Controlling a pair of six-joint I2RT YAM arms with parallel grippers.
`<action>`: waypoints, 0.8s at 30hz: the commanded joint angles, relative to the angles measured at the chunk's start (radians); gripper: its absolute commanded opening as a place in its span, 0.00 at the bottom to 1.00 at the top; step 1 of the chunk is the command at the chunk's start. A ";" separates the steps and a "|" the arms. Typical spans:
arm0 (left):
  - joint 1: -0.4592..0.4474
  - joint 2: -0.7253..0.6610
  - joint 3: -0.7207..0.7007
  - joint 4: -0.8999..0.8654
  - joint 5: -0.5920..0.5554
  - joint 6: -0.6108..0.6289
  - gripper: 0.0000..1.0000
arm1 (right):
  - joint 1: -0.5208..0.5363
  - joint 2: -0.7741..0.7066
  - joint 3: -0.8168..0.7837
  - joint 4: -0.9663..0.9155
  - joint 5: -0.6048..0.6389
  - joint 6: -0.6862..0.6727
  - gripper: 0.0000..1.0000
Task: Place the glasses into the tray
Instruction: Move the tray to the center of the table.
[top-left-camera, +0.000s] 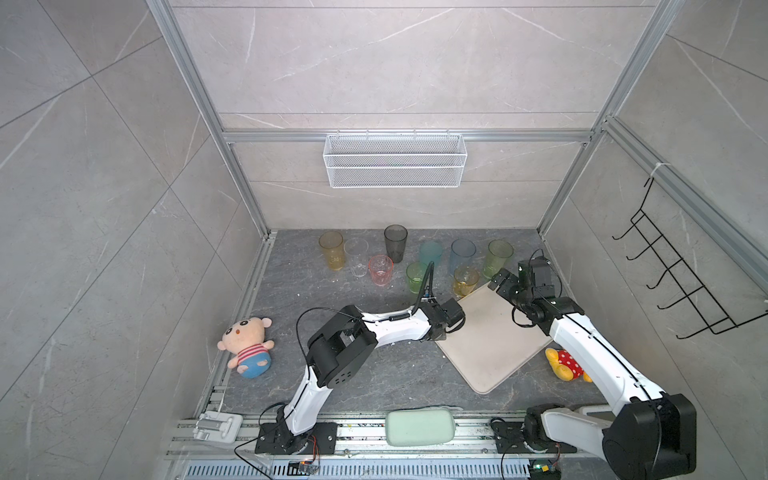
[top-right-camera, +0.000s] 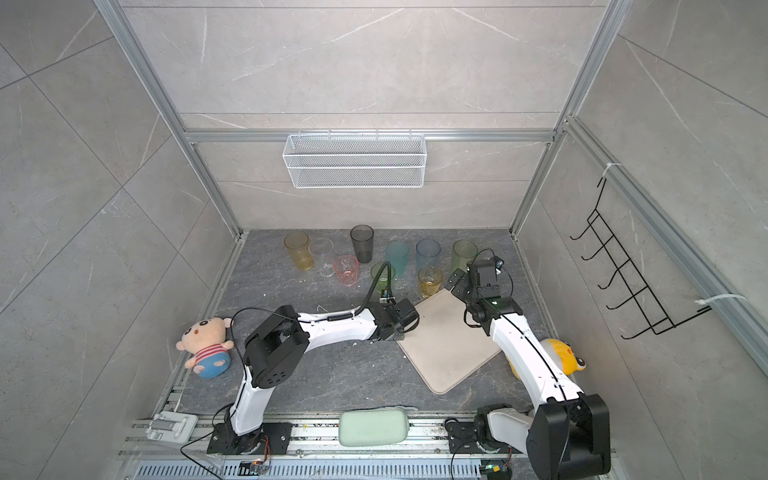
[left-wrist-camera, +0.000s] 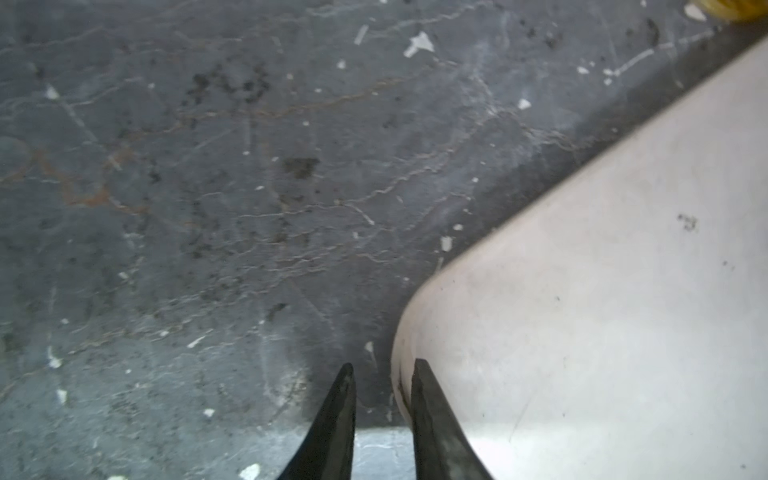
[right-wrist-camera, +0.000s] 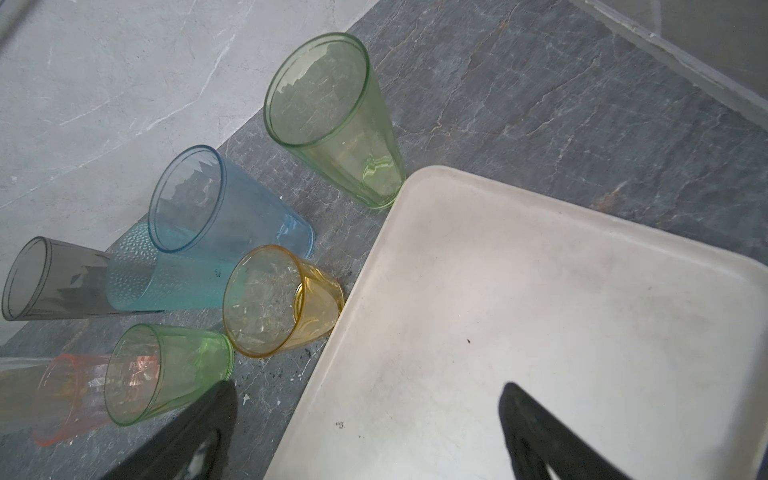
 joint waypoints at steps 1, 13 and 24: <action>0.021 -0.070 -0.069 0.015 -0.012 -0.011 0.22 | 0.002 0.012 -0.011 0.013 -0.005 -0.003 1.00; 0.083 -0.133 -0.196 0.071 -0.007 0.054 0.11 | 0.004 0.015 -0.012 0.017 -0.005 -0.010 1.00; 0.201 -0.226 -0.331 0.203 0.099 0.350 0.04 | 0.008 0.012 -0.011 0.017 -0.004 -0.013 1.00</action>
